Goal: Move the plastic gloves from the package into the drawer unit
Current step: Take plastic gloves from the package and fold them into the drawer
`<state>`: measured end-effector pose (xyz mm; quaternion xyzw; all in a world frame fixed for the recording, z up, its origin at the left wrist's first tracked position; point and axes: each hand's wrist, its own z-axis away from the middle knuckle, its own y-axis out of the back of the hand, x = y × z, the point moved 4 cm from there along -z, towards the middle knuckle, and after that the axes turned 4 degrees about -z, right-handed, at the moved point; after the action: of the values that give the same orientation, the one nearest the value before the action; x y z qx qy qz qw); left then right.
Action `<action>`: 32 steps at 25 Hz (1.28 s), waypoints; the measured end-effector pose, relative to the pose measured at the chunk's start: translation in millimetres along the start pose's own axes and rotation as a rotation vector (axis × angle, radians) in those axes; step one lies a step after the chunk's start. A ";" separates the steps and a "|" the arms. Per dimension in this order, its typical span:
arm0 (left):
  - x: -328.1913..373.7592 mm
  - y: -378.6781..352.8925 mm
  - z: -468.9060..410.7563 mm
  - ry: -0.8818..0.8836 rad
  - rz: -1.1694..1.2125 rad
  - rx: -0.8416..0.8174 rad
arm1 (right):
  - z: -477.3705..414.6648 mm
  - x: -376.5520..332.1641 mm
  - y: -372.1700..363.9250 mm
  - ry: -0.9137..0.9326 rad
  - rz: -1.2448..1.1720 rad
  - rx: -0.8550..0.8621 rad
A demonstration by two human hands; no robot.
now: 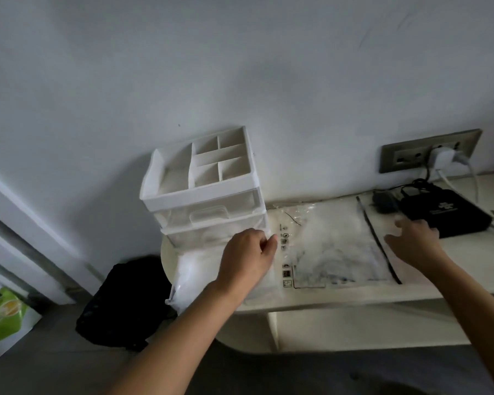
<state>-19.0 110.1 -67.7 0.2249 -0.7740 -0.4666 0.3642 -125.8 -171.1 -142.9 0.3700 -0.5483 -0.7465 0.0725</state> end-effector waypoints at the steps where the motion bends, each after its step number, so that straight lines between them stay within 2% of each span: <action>1: 7.1 -10.4 -2.5 -0.013 0.054 -0.011 | -0.7 3.6 0.2 -0.018 -0.011 -0.022; 4: 32.8 -47.2 -10.1 -0.038 0.178 -0.101 | 2.4 6.2 0.8 0.016 -0.240 -0.073; 7: 55.3 -85.2 -15.1 -0.078 0.159 -0.219 | 11.3 4.5 6.7 0.078 -0.422 -0.156; 10: 58.5 -121.8 -14.0 -0.048 0.002 -0.357 | 13.5 3.8 5.1 0.162 -0.412 -0.203; 12: 57.2 -140.8 -6.0 -0.028 -0.092 -0.432 | 12.6 8.3 -4.4 0.164 -0.257 -0.207; 14: 54.3 -150.5 3.4 -0.056 -0.133 -0.382 | 13.1 8.9 -15.7 0.168 -0.123 -0.160; 17: 52.2 -155.3 6.0 -0.059 -0.112 -0.299 | 15.0 9.4 -16.5 0.176 -0.346 -0.026; 20: 53.8 -152.5 7.9 -0.049 -0.080 -0.274 | 15.0 15.1 -12.1 0.119 -0.494 -0.005; 24: 54.4 -150.1 7.6 -0.024 -0.051 -0.274 | 15.5 12.5 1.7 0.111 -0.562 -0.018; 29: 53.0 -152.6 6.8 -0.014 -0.105 -0.349 | 14.8 16.4 50.1 0.160 -0.599 0.183; 30: 52.1 -153.1 6.3 -0.013 -0.099 -0.346 | 13.2 16.7 56.0 0.149 -0.674 0.157; 32: 51.0 -153.3 6.6 -0.019 -0.103 -0.322 | 14.1 15.2 62.9 0.131 -1.014 0.008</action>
<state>-55.1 7.6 -187.5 0.1987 -0.6800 -0.6047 0.3639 -164.3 -192.5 -93.5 0.6358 -0.2970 -0.6608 -0.2661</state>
